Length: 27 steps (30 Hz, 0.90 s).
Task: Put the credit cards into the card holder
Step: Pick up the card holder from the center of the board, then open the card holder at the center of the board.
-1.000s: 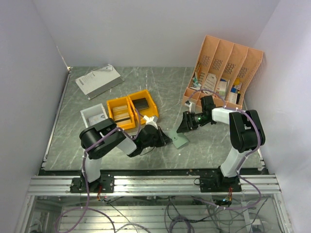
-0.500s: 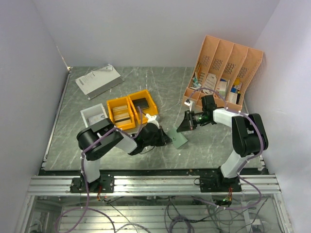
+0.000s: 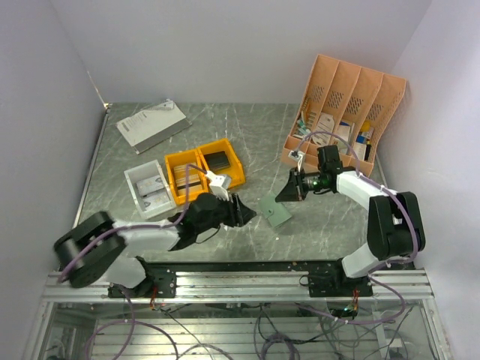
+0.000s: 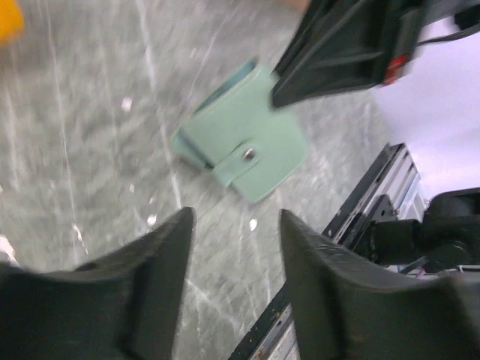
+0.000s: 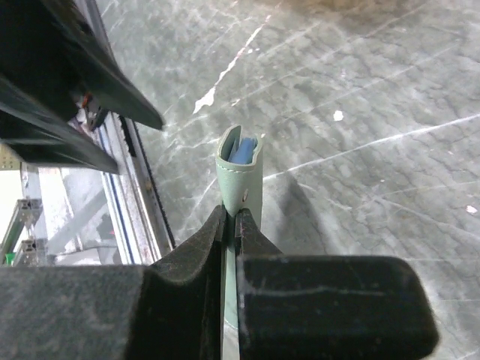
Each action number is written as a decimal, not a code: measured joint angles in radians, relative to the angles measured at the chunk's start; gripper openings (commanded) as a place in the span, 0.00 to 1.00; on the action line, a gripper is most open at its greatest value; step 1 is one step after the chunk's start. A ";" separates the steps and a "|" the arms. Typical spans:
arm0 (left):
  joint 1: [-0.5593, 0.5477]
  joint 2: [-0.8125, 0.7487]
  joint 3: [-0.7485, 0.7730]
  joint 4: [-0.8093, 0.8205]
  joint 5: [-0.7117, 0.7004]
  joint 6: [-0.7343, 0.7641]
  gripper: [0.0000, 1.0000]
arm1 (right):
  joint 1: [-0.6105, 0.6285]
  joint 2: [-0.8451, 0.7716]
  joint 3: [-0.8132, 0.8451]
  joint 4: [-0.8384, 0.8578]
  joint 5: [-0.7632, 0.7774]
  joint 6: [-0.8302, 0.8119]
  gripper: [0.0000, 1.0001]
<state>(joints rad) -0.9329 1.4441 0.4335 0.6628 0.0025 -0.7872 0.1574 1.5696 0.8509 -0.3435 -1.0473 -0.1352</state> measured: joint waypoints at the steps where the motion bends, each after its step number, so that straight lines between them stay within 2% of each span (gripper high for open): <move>1: 0.000 -0.061 -0.005 -0.018 -0.003 0.020 0.76 | -0.001 -0.010 0.000 -0.016 -0.008 -0.023 0.00; 2: 0.000 -0.149 -0.009 -0.044 -0.011 0.043 0.90 | -0.001 -0.022 0.002 -0.035 -0.019 -0.049 0.00; 3: 0.000 -0.213 -0.011 -0.058 -0.020 0.063 0.98 | -0.001 -0.037 0.006 -0.058 -0.037 -0.077 0.00; 4: 0.000 -0.285 -0.012 -0.077 -0.032 0.079 0.94 | -0.002 -0.055 0.014 -0.083 -0.056 -0.106 0.00; 7: 0.006 -0.491 -0.012 -0.124 -0.062 0.101 0.93 | -0.006 -0.115 0.063 -0.163 -0.118 -0.197 0.00; 10: 0.029 -0.586 -0.005 -0.130 -0.055 0.092 0.93 | -0.015 -0.158 0.193 -0.281 -0.177 -0.300 0.00; 14: 0.042 -0.555 0.001 -0.081 -0.008 0.020 0.93 | -0.035 -0.187 0.369 -0.368 -0.241 -0.360 0.00; 18: 0.042 -0.447 0.002 0.008 0.046 -0.053 0.93 | -0.040 -0.214 0.449 -0.340 -0.307 -0.279 0.00; 21: 0.042 -0.372 0.048 0.023 0.074 -0.075 0.93 | -0.040 -0.232 0.431 -0.246 -0.360 -0.145 0.00; 26: 0.042 -0.275 0.185 0.040 0.100 -0.080 0.93 | -0.040 -0.284 0.313 0.019 -0.403 0.137 0.00; 27: 0.042 -0.260 0.203 0.056 0.106 -0.084 0.98 | -0.040 -0.294 0.296 0.061 -0.405 0.178 0.00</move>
<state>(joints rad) -0.8909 1.1839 0.6361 0.7193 0.1089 -0.8707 0.1169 1.2755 1.1469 -0.2821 -1.4525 0.0425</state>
